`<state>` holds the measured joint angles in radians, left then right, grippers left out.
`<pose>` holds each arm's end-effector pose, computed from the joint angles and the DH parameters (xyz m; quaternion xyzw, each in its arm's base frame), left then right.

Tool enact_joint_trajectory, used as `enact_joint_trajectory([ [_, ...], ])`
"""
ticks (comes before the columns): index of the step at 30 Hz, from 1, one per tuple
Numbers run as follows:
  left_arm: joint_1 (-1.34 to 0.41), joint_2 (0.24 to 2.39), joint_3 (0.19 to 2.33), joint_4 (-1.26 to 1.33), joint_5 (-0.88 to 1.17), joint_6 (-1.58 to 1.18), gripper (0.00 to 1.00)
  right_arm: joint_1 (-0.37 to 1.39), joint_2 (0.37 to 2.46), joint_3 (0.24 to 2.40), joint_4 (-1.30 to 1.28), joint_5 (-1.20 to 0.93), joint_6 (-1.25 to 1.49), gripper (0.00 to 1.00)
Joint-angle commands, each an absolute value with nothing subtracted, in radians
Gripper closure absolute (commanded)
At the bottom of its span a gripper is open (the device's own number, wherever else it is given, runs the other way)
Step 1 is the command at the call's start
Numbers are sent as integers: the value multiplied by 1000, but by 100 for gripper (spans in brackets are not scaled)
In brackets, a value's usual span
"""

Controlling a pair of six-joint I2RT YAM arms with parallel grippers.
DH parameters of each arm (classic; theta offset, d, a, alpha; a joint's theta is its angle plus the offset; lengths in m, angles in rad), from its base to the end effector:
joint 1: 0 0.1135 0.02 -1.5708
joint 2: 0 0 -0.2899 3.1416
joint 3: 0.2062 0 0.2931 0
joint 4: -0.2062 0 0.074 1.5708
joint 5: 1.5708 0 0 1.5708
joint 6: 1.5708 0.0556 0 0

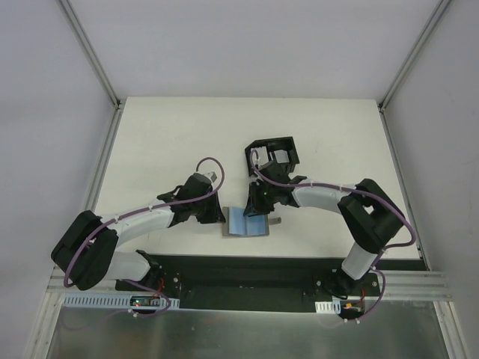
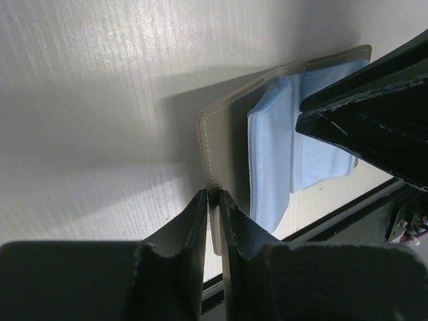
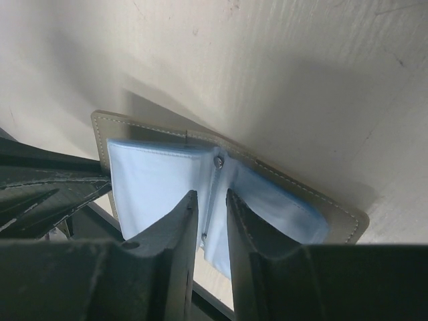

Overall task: Put the credit cards into the card holder
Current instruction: Open the card holder at the center of the board.

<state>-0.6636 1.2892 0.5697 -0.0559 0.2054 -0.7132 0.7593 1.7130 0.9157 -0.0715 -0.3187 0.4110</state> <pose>0.2187 -0.1854 0.1582 0.0170 0.9178 -0.3178 0.2375 0.2682 0.2786 0.1403 -0.2144 0.9037 0.3117 0.2007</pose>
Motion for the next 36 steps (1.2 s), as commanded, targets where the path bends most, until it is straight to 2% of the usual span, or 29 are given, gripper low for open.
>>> enact_joint_trajectory([
  [1, -666, 1305, 600, -29, 239, -695, 87, 764, 1721, 950, -71, -310, 416, 74],
  [6, -666, 1308, 597, -14, 247, -696, 87, 765, 1729, 948, -75, -308, 414, 75],
  [9, -666, 1308, 597, -11, 249, -699, 100, 765, 1730, 950, -78, -308, 413, 75],
  [14, -666, 1312, 594, -11, 230, -704, 100, 761, 1703, 954, -80, -314, 396, 76],
  [23, -664, 1309, 598, -11, 189, -726, 100, 716, 1484, 890, -135, -259, 364, 71],
  [36, -664, 1315, 600, -11, 189, -721, 100, 713, 1453, 854, -236, -232, 377, 70],
])
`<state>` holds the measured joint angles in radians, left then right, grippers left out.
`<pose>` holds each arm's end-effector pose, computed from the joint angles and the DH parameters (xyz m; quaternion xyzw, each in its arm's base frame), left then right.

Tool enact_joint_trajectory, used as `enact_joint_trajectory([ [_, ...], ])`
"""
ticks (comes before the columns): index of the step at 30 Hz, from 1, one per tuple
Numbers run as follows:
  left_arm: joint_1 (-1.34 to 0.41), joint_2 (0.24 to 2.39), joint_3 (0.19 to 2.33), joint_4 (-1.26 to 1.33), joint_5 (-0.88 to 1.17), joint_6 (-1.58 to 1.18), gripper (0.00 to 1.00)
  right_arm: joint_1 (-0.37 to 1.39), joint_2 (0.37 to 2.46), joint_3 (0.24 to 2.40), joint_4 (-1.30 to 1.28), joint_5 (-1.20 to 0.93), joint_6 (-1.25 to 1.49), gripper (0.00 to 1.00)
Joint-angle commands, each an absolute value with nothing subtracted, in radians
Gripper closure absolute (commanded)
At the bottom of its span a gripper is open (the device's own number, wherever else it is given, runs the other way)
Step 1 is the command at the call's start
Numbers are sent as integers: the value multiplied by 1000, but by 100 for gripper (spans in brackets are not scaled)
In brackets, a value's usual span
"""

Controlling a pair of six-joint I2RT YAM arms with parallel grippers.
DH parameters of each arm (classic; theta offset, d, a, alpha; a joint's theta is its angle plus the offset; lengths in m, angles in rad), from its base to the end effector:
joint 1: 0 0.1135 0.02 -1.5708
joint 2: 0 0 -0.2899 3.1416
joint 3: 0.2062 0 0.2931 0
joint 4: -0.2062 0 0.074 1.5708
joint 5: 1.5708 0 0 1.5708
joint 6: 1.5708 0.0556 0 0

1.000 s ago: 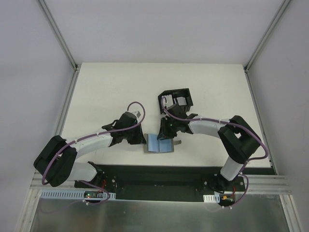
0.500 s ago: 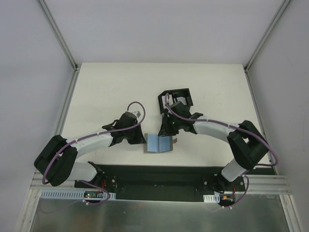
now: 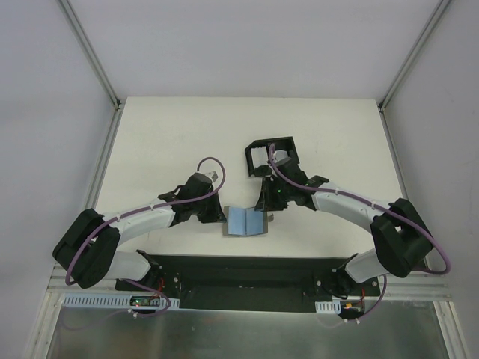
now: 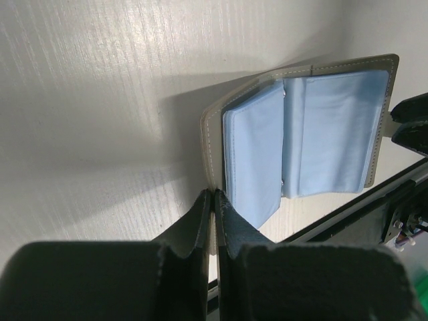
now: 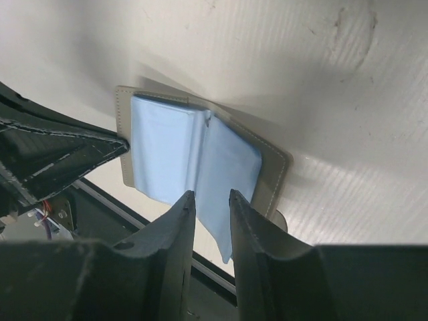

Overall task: Put the credit cards into the card holder
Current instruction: Open the card holder at the center of the board.

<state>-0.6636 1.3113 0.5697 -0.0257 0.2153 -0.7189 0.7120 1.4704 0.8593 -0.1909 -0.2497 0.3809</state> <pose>0.2212 -0.1880 0.1551 0.0167 0.9159 -0.3240 0.2365 0.2554 0.2386 0.1946 -0.1976 0.8995 0.2920 0.2579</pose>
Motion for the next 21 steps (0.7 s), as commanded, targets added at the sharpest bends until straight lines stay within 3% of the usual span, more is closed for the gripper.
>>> enact_joint_trajectory([
  [1, -666, 1313, 600, -8, 189, -721, 100, 713, 1453, 853, -241, -227, 377, 70],
  [21, -666, 1315, 598, -9, 195, -721, 100, 732, 1502, 847, -233, -242, 388, 71],
])
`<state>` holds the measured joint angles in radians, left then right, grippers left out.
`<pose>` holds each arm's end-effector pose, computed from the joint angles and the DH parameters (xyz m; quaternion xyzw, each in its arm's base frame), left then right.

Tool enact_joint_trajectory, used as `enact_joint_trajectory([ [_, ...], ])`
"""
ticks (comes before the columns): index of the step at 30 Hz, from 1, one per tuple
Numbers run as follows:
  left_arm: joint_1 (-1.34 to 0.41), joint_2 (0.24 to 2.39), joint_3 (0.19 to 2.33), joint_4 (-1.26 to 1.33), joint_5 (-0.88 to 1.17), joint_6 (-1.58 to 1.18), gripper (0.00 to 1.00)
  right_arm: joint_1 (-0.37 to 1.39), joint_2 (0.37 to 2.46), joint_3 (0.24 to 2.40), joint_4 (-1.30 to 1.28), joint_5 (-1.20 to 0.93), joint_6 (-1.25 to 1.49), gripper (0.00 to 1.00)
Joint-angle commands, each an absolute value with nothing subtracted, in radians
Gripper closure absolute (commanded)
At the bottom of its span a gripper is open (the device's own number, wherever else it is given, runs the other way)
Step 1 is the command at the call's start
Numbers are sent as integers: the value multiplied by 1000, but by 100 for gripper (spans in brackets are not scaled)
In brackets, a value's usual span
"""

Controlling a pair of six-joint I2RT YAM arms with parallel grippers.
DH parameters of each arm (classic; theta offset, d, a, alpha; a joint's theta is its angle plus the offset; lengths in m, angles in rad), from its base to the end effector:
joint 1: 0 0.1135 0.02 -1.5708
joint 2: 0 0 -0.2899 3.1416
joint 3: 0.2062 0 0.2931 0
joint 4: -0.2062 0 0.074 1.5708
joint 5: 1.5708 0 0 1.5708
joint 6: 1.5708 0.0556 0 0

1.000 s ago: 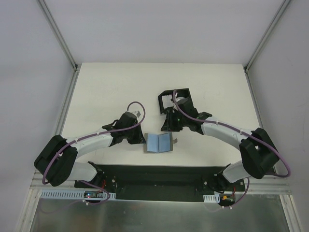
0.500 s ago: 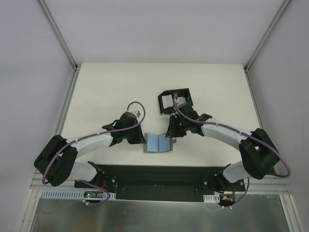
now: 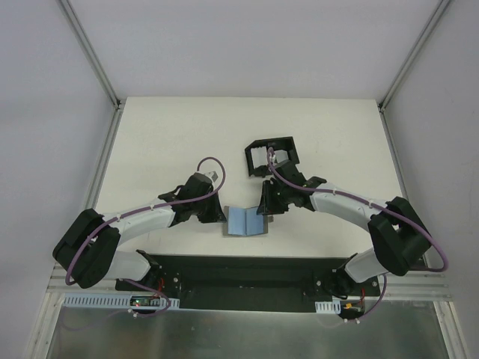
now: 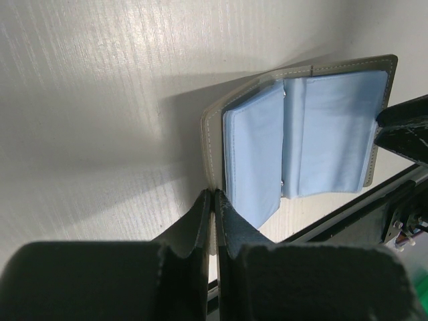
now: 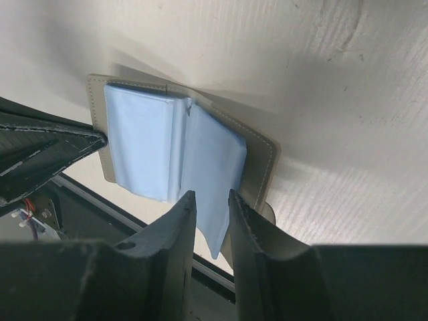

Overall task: Put the credit cards into the card holder
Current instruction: Open the card holder at the center of the board.

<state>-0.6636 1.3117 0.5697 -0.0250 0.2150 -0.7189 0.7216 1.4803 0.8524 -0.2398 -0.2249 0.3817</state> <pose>0.2213 -0.1881 0.1550 0.0167 0.9158 -0.3240 0.2367 0.2502 0.2366 0.1844 -0.1959 0.9129 0.2691 0.2362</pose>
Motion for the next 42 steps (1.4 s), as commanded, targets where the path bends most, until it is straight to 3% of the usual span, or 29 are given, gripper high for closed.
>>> enact_joint_trajectory([
  [1, -666, 1316, 598, -9, 198, -719, 100, 733, 1508, 850, -235, -245, 387, 72],
  [22, -666, 1313, 601, -9, 187, -719, 100, 736, 1462, 844, -293, -172, 362, 71],
  [33, -666, 1316, 604, -8, 190, -718, 100, 744, 1512, 838, -226, -238, 382, 80],
  [36, -664, 1312, 600, -6, 189, -719, 100, 745, 1508, 844, -219, -242, 373, 87],
  [42, -666, 1315, 601, -6, 186, -719, 100, 749, 1491, 862, -301, -152, 356, 78],
])
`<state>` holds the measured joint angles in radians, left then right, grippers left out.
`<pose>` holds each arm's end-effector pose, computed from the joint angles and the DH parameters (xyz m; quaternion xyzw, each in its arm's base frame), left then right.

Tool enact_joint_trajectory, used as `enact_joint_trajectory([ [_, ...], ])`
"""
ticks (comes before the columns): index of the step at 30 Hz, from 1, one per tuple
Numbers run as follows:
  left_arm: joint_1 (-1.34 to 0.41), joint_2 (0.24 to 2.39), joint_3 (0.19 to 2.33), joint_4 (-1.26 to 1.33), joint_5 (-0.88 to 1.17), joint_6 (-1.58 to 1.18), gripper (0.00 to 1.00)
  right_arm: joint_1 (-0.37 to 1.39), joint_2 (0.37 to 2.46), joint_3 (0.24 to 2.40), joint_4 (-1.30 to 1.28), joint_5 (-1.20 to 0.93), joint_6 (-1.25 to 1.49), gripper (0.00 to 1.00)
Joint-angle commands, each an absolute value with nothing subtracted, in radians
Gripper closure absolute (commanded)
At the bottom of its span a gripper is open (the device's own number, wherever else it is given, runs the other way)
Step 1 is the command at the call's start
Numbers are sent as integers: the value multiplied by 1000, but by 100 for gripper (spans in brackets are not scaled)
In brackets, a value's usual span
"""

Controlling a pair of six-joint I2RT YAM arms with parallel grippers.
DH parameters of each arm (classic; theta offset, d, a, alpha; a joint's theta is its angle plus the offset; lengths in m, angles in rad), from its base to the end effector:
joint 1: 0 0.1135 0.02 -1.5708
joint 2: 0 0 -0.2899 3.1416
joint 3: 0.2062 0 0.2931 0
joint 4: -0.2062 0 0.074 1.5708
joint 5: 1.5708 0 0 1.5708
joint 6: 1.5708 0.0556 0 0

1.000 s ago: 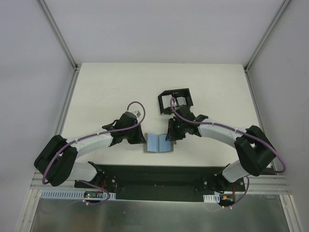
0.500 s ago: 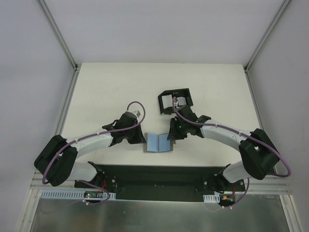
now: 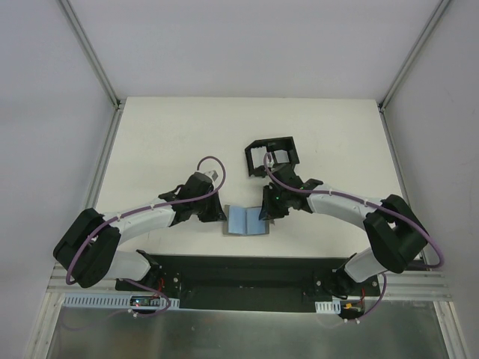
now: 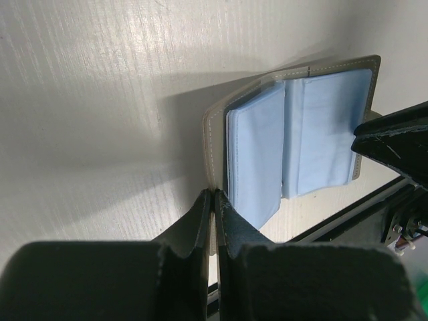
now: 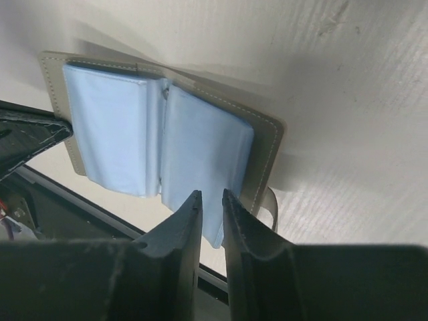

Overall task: Put the credit cards into the card holder
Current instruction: Open the card holder at the center of the board.

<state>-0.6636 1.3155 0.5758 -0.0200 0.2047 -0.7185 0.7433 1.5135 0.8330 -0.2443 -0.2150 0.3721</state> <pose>0.2233 -0.1889 0.1565 0.0152 0.9148 -0.3225 0.2426 0.2433 0.2398 0.1666 -0.2074 0.9203 0.2533 0.2139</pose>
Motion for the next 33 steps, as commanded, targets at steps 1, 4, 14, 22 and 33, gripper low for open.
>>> enact_joint_trajectory([
  [1, -666, 1312, 601, -6, 186, -718, 100, 750, 1479, 862, -305, -140, 353, 77],
  [4, -666, 1313, 600, -6, 186, -719, 100, 749, 1454, 857, -317, -111, 351, 74],
  [14, -666, 1318, 601, -8, 189, -718, 100, 747, 1489, 850, -262, -189, 360, 77],
  [22, -666, 1319, 604, -6, 190, -718, 100, 750, 1529, 873, -219, -261, 365, 82],
  [33, -664, 1321, 600, -5, 190, -721, 100, 755, 1560, 916, -296, -203, 338, 79],
])
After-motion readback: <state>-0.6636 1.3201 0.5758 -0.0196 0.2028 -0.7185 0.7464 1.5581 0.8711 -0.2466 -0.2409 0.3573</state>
